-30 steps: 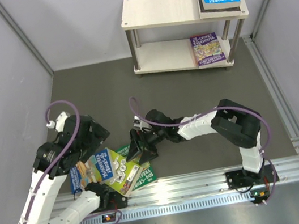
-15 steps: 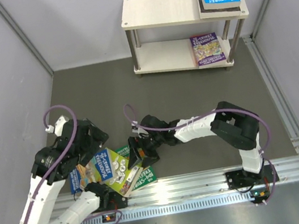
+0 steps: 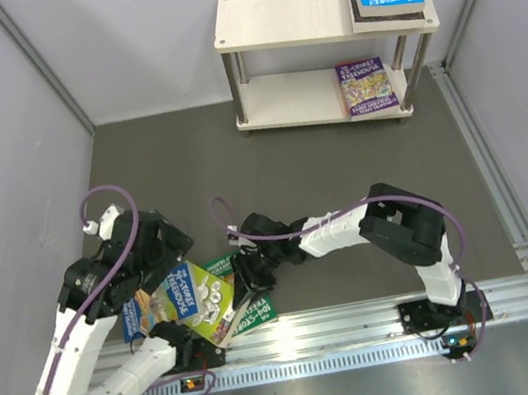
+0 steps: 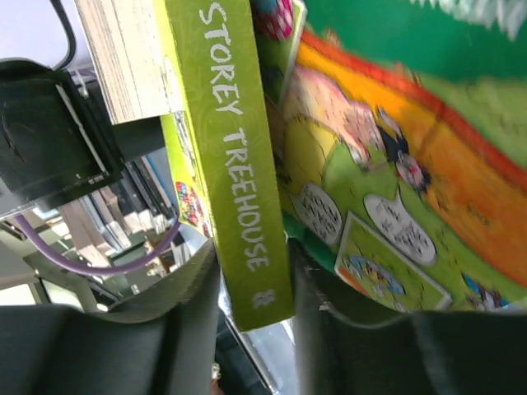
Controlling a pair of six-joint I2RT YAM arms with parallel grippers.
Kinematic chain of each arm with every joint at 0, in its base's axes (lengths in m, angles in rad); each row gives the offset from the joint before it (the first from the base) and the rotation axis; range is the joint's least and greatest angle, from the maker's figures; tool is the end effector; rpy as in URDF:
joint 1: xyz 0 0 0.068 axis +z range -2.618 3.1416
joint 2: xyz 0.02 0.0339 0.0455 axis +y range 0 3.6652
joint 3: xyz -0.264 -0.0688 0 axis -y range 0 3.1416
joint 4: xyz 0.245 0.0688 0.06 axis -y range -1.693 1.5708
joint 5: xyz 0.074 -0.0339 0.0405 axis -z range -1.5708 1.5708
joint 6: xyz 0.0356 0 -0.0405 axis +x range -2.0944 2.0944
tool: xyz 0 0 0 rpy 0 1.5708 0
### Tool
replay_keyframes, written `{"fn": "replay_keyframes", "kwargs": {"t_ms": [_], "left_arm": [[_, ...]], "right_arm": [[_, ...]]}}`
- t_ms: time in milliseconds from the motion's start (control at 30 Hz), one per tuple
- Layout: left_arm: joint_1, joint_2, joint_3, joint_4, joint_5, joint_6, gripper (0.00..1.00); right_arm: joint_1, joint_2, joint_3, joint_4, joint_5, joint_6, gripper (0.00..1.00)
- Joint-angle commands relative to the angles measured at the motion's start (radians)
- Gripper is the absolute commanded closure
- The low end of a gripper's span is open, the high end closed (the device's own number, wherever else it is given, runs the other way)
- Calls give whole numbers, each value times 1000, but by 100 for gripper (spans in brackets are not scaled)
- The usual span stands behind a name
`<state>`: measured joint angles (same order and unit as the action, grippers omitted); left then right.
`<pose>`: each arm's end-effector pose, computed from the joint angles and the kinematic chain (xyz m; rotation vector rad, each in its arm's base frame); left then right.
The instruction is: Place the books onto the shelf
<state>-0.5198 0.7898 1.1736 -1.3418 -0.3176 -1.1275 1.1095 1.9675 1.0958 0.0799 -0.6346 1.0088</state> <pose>0.0931 -0.0405 0.3602 -0.8629 2.3316 -0.3061 0.1581 0.3655 0.1350 0.4877 -2.6154 -1.3676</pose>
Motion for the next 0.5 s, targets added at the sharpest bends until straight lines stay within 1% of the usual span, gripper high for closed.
{"fn": "replay_keyframes", "kwargs": {"t_ms": [0,33,67,100,133,200,233,267,333,367,400,433,467], "left_arm": [[0,5,-8,-56,9,9,8],[0,11,-8,-48,11,11,8],[0,14,-5,-45,12,15,8],[0,19,0,-40,14,20,9],[0,29,6,-37,14,23,9],[0,42,23,-31,9,32,9],[0,48,27,-28,3,35,9],[0,54,32,-22,0,38,9],[0,60,31,-8,0,41,9],[0,61,24,0,0,43,9],[0,63,21,12,2,43,9],[0,66,18,18,5,43,9],[0,69,14,26,5,46,9]], "right_arm": [[-10,34,67,26,41,-33,68],[-16,42,82,24,38,-38,76],[-20,56,87,26,35,-39,80],[-26,54,91,24,33,-41,87],[-42,53,88,24,35,-44,99],[-65,2,78,14,38,-61,100],[-97,-24,56,3,44,-79,100],[-118,-86,49,-12,59,-91,100],[-195,-159,26,-71,76,-119,100],[-221,-232,21,-116,87,-130,100],[-249,-270,22,-141,93,-142,100],[-304,-304,38,-167,105,-176,100],[-332,-364,53,-236,108,-196,100]]}}
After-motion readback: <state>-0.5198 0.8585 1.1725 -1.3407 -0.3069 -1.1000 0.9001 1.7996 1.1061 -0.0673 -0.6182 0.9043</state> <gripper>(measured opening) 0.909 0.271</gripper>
